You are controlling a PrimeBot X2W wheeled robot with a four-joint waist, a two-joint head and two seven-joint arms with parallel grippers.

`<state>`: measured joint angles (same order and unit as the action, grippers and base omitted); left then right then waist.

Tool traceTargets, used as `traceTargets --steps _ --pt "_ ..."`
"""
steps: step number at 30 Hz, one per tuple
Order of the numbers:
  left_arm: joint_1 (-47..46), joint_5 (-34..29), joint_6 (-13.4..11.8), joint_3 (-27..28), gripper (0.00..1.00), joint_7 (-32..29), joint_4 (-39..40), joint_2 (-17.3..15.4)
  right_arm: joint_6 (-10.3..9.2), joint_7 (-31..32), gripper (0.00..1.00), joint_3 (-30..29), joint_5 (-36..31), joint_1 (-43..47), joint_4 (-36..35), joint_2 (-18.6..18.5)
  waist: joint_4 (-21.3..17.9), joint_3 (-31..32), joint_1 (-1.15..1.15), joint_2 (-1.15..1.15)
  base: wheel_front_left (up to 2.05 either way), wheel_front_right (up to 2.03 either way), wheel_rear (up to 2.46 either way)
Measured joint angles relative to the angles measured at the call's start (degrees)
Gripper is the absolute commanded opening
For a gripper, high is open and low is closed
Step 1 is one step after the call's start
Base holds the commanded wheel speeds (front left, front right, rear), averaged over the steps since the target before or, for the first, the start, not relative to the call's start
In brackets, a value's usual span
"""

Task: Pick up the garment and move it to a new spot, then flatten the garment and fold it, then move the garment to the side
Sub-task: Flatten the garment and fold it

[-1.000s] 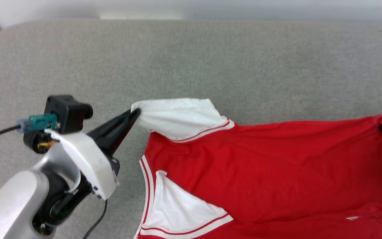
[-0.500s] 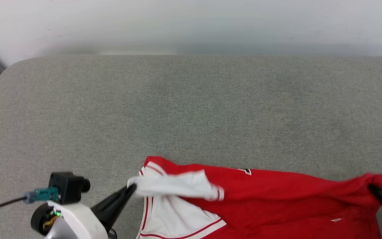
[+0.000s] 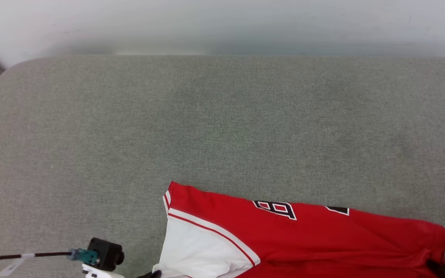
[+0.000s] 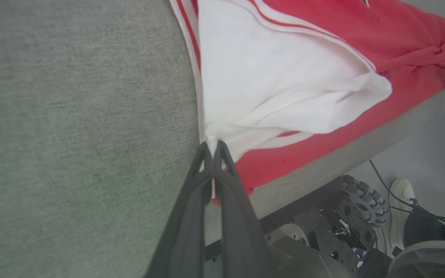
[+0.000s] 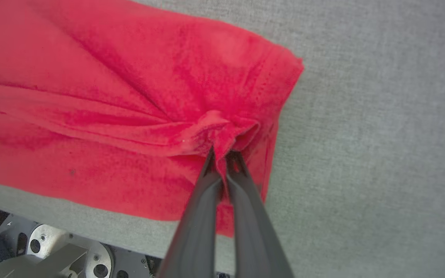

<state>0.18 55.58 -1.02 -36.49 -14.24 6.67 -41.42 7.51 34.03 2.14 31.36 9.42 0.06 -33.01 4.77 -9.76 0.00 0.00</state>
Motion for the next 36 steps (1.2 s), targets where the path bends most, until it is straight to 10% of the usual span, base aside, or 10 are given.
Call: traceTargets --steps 9,10,12,21,26,36 --pt "-3.5 -3.5 1.6 -3.6 0.0 -0.2 -7.0 3.9 -0.02 -4.1 0.0 6.1 1.1 -2.9 3.9 -2.7 -0.1 -1.1 0.0 0.0 0.0 0.0 0.0" --pt "-3.8 -4.0 1.6 -3.9 0.35 -0.2 -7.6 4.0 -0.02 -4.3 0.02 6.3 1.8 -3.3 4.3 -2.6 -0.1 -1.1 0.0 0.0 0.0 0.0 0.0" --pt "-4.3 -5.4 1.5 -4.3 1.0 0.3 -8.8 4.1 -0.01 -4.4 1.0 6.6 2.3 -3.7 5.0 -2.5 -0.2 -0.7 0.0 0.0 0.0 0.0 0.0" --pt "-4.4 -8.3 0.5 -2.1 1.0 9.5 -10.2 5.9 -0.01 -3.2 1.0 4.6 4.0 -4.8 2.3 -2.6 -0.6 3.2 0.0 0.0 0.0 0.0 0.0" --pt "-4.6 -14.4 -4.3 1.1 1.0 19.5 -8.6 5.2 -0.01 -1.2 1.0 1.0 4.4 -5.7 -1.7 -2.2 -1.1 5.7 0.0 0.0 0.0 0.0 0.0" --pt "-0.1 -22.1 -9.0 16.2 1.0 29.2 -0.8 12.5 -0.01 4.6 1.0 -10.1 -0.2 -2.1 -2.8 6.5 -0.4 8.1 0.0 0.0 0.0 0.0 0.0"
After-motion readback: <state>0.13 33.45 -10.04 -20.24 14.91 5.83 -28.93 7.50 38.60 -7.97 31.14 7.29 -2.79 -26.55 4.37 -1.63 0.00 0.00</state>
